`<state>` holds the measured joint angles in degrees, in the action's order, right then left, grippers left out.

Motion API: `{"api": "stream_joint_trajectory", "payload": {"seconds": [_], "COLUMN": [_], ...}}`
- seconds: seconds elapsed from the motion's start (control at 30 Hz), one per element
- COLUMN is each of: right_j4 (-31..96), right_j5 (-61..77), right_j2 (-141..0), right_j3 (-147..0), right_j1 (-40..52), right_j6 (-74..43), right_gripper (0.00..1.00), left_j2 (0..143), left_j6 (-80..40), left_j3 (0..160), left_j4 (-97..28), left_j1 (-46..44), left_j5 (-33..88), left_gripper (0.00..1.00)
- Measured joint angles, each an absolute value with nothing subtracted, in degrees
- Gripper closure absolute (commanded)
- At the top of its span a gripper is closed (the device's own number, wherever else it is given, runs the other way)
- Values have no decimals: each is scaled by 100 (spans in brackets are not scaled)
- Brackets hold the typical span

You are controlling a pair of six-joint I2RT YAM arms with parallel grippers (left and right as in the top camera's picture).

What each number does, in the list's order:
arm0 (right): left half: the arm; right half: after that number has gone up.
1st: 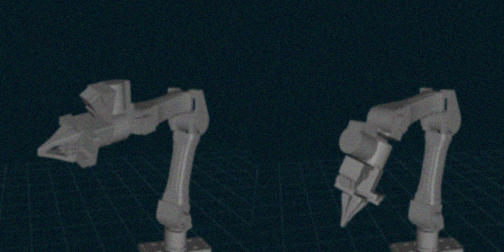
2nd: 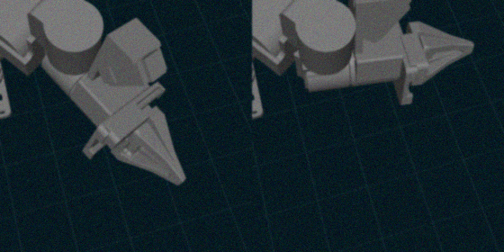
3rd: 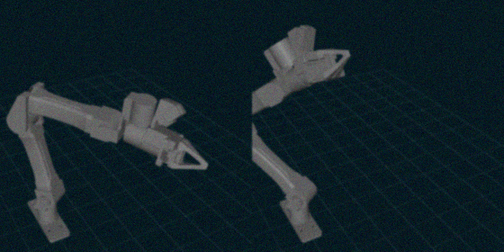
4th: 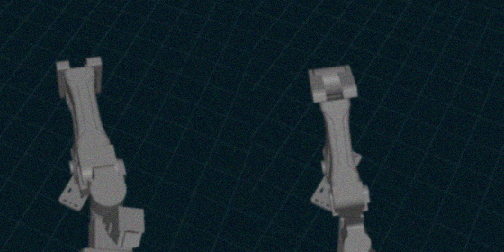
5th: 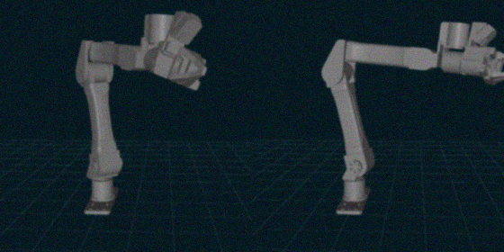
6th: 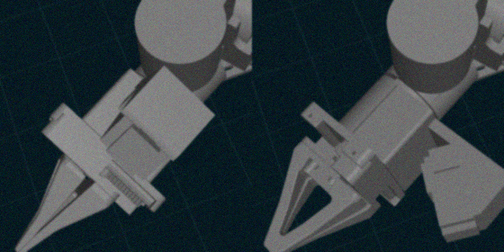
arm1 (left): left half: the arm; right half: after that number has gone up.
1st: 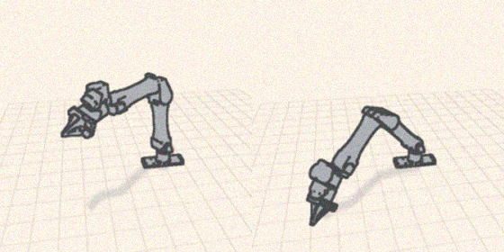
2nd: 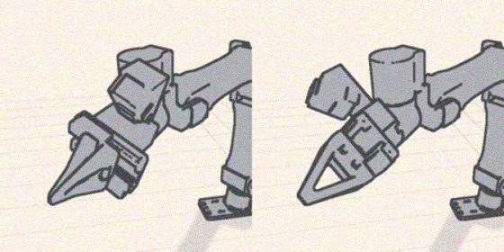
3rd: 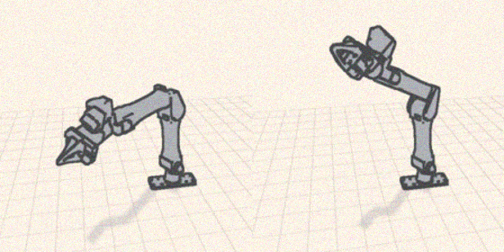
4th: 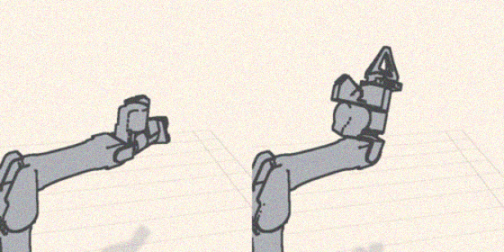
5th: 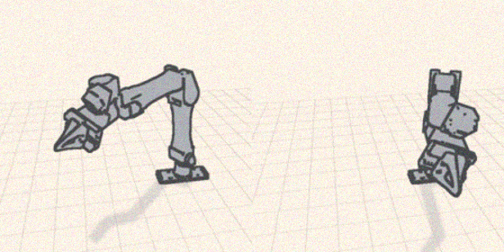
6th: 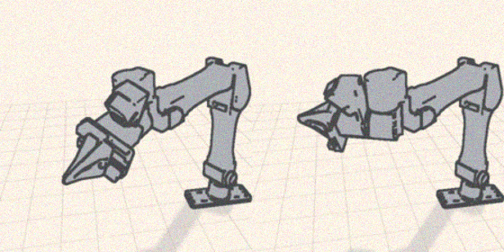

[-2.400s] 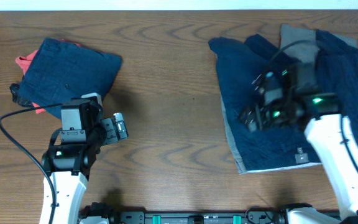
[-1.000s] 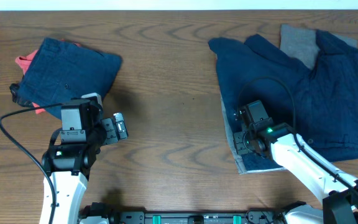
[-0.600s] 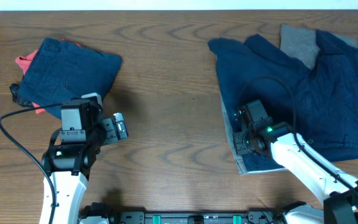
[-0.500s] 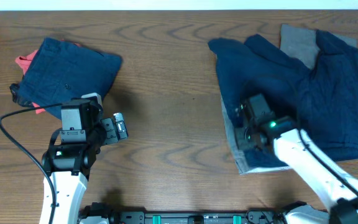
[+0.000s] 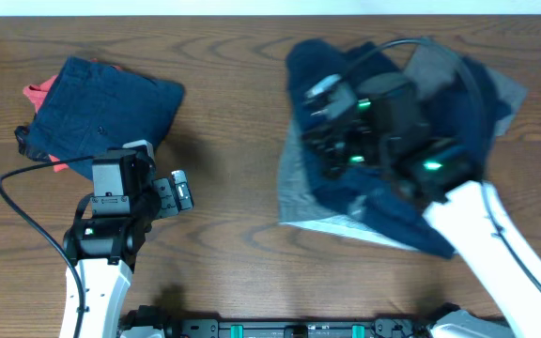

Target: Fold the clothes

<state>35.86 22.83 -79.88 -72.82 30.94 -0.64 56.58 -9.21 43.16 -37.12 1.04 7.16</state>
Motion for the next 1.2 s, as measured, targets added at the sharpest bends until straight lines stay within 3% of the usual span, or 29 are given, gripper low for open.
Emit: {"api": "stream_joint_trajectory", "payload": {"seconds": [0.17,0.2,0.27,0.33,0.4,0.53,0.83,1.2], "right_j4": [2512,2272,2001,1962,2053,2432,4075,5675], "right_j5": [2552,2578,2624,2587,2471,1922,836,613], "right_j2": [-8836,-9015,-9319,-9531,-9644,-9631,-8503,-8211], "right_j3": [-7116,-7116,-7116,-7116,-7116,-7113,-7109,-7107], "right_j1": [3612,3691,3848,3979,4032,3911,2528,1177], "right_j6": [-78,-80,-108,-108,-202,-405,-854,-902], "right_gripper": [99,91,57,44,23,1,1,1], "left_j2": [5658,5658,5658,5658,5658,5658,5942,8123], "left_j6": [-921,-921,-921,-921,-921,-939,-1094,-1181], "left_j3": [4316,4316,4316,4316,4316,4316,4316,4316], "left_j4": [-3712,-3715,-3712,-3710,-3715,-3712,-3205,-1780], "left_j1": [104,104,104,104,104,104,102,-447], "left_j5": [716,716,716,716,716,740,1811,3030], "left_gripper": [2,2,2,2,2,2,2,2]}}
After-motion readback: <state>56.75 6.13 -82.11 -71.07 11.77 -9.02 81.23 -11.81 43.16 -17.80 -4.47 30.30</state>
